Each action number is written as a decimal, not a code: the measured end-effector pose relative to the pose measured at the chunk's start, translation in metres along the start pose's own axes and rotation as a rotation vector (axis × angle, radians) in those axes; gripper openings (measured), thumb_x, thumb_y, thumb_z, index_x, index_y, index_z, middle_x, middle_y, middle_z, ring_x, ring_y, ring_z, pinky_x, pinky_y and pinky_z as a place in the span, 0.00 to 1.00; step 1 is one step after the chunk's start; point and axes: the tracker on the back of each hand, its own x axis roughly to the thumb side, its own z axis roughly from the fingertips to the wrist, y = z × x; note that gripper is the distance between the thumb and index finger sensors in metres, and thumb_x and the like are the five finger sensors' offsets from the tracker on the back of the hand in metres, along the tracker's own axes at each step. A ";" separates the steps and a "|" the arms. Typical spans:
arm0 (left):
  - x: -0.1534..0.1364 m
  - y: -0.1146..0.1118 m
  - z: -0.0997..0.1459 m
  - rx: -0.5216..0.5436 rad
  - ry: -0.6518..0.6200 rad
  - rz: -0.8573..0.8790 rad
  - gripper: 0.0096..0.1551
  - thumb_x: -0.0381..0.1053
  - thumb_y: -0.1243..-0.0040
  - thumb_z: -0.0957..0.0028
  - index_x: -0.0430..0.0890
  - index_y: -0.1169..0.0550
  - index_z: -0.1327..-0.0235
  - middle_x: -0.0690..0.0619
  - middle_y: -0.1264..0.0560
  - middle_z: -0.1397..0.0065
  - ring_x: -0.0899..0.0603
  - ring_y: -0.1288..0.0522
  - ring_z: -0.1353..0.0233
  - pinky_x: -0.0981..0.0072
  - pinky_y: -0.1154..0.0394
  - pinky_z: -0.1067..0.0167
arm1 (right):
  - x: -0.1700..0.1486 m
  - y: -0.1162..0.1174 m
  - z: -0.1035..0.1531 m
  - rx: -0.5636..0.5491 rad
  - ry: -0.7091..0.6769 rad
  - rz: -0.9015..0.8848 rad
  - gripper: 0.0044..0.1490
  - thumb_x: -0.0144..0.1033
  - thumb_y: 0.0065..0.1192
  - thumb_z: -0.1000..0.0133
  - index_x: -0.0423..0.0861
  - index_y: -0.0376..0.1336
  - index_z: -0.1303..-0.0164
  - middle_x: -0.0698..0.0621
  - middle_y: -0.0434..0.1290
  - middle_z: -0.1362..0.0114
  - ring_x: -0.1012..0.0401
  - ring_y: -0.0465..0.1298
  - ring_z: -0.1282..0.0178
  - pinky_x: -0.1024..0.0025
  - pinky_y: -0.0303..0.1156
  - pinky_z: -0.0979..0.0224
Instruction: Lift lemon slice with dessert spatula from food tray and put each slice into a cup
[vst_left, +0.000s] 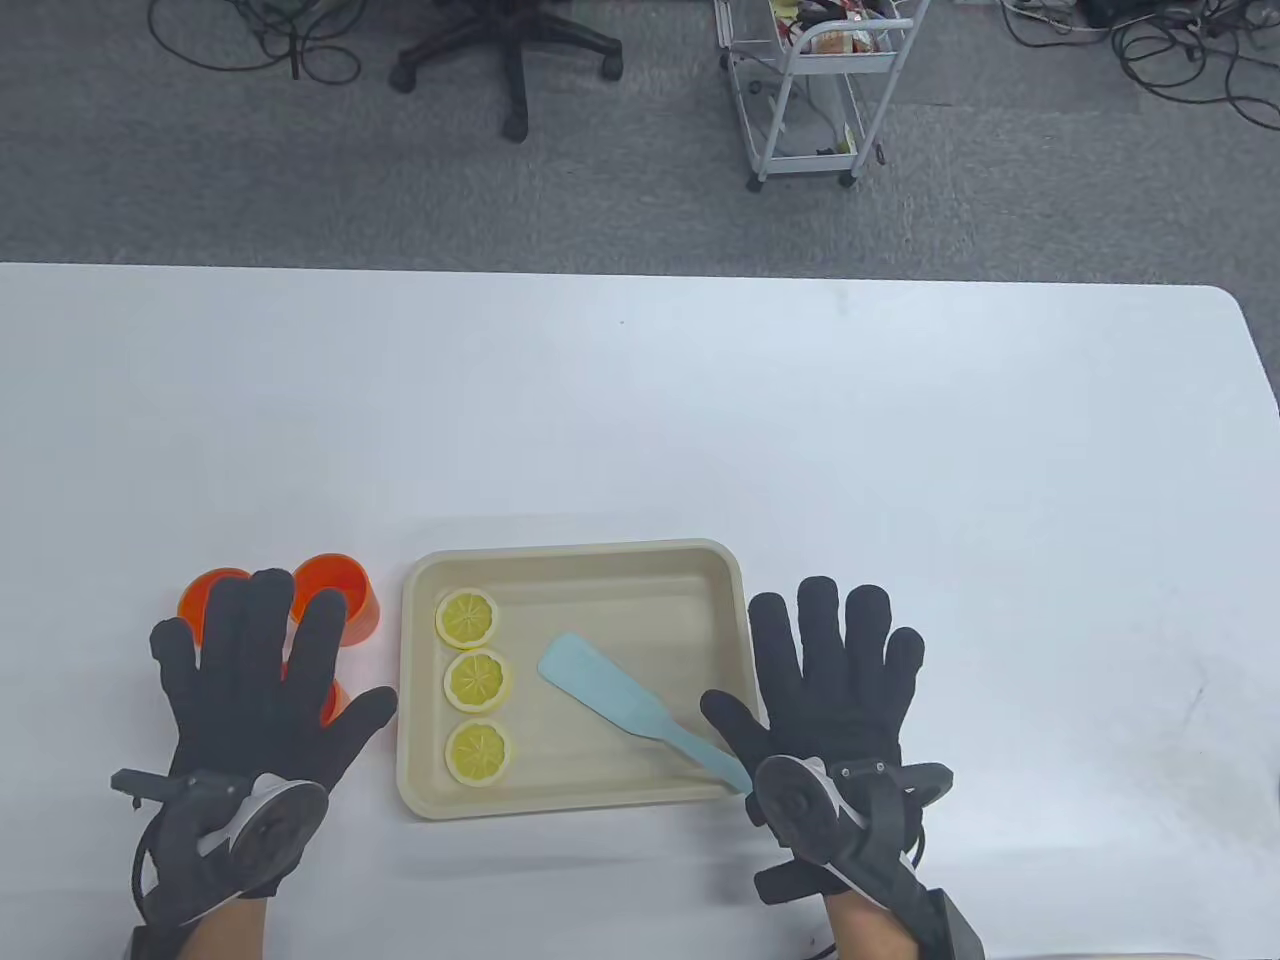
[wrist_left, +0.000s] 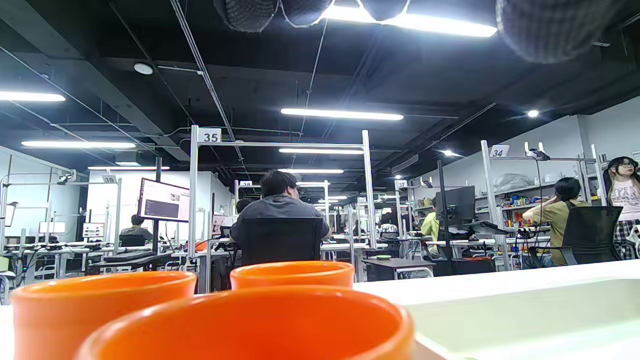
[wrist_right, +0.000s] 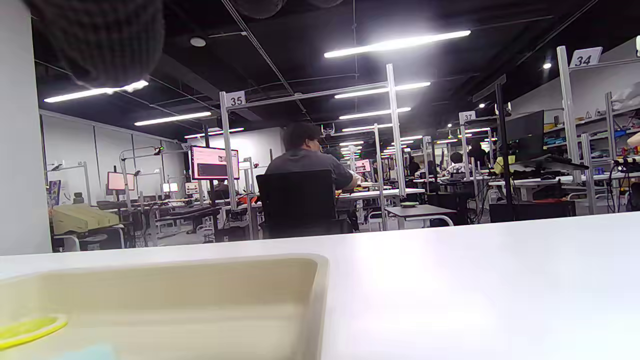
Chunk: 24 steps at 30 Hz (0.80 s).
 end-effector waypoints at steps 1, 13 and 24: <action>0.000 0.000 0.000 0.000 0.002 0.003 0.57 0.79 0.47 0.43 0.58 0.54 0.09 0.40 0.58 0.05 0.25 0.54 0.09 0.14 0.56 0.23 | 0.000 0.000 0.000 0.003 -0.002 -0.003 0.59 0.67 0.63 0.43 0.57 0.39 0.10 0.47 0.36 0.07 0.40 0.30 0.08 0.30 0.30 0.18; -0.005 0.000 -0.002 -0.017 0.029 0.021 0.57 0.79 0.47 0.43 0.58 0.54 0.09 0.40 0.58 0.05 0.25 0.54 0.09 0.14 0.57 0.23 | 0.001 0.003 -0.002 0.040 -0.003 0.002 0.59 0.66 0.63 0.43 0.57 0.39 0.10 0.47 0.37 0.07 0.40 0.31 0.08 0.29 0.30 0.18; -0.005 0.000 -0.001 -0.019 0.028 0.019 0.57 0.79 0.47 0.43 0.58 0.53 0.09 0.39 0.57 0.05 0.25 0.54 0.09 0.14 0.56 0.23 | 0.001 0.002 0.000 0.023 0.002 0.000 0.59 0.66 0.63 0.43 0.57 0.39 0.10 0.47 0.38 0.07 0.40 0.31 0.08 0.30 0.31 0.18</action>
